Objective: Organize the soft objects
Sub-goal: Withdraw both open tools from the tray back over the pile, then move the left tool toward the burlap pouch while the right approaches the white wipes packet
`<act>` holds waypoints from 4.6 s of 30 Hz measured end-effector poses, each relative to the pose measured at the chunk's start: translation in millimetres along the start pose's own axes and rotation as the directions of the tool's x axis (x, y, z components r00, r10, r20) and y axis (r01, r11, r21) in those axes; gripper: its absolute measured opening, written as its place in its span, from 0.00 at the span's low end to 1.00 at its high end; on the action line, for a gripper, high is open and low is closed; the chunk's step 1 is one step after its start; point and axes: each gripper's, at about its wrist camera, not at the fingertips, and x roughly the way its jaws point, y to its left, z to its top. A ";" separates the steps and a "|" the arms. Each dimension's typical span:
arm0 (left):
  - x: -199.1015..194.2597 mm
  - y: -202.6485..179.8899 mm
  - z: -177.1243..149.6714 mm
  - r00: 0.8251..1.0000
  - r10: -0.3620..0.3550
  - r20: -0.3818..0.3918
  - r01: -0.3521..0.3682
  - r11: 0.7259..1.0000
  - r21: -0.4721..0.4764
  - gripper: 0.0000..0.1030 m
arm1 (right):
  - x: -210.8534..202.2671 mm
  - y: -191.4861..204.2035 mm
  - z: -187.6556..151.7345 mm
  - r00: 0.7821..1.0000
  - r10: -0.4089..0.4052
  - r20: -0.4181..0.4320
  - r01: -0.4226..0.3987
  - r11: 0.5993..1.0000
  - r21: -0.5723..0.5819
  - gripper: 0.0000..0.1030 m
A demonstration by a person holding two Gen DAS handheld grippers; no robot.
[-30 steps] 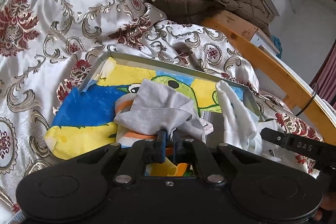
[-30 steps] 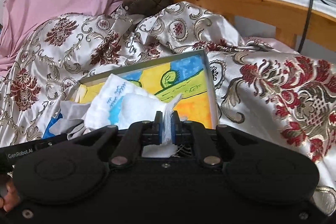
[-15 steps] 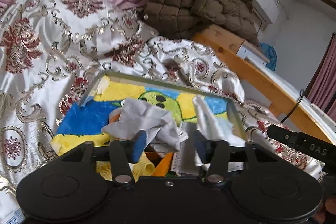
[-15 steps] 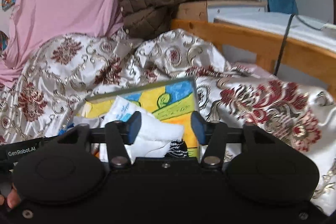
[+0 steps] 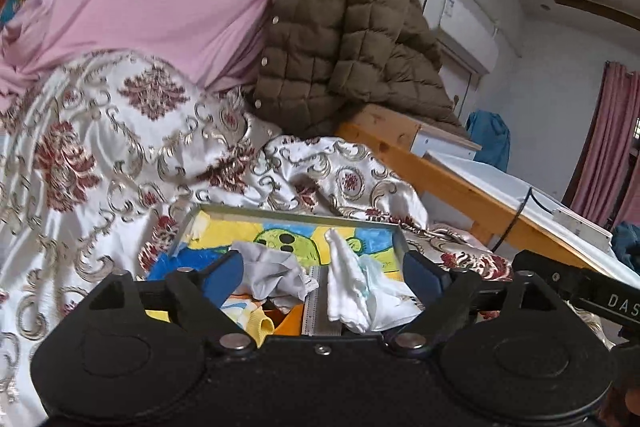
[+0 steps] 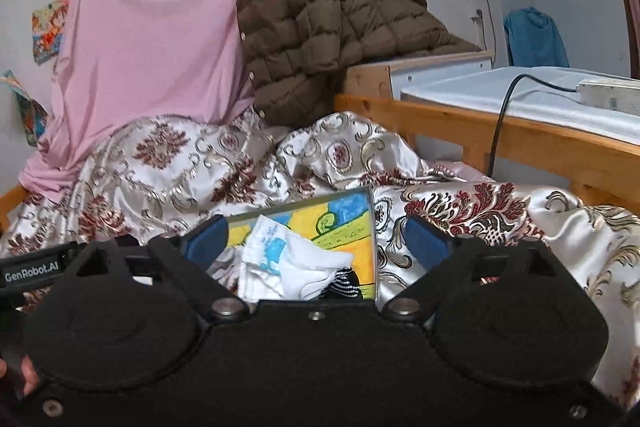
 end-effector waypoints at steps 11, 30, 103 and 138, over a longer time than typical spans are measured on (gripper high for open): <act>-61.5 -7.0 -17.3 0.998 0.044 0.041 -0.044 0.999 0.005 0.99 | -78.3 2.2 -13.4 0.997 0.024 0.077 -0.022 1.000 -0.022 0.99; -128.7 23.3 -82.0 0.973 0.206 -0.103 -0.207 0.978 0.002 0.99 | -154.2 9.0 -58.8 0.999 0.036 0.006 -0.035 0.996 -0.080 0.99; -74.7 74.2 -82.2 0.824 0.309 -0.475 -0.370 0.928 -0.037 0.99 | -74.8 63.3 -122.2 0.956 0.028 -0.293 -0.105 0.963 -0.249 0.99; 4.3 139.8 -89.3 0.815 0.028 -0.579 -0.323 0.851 -0.414 0.99 | 101.0 166.2 -112.7 0.909 0.035 -0.415 -0.284 0.781 -0.556 0.99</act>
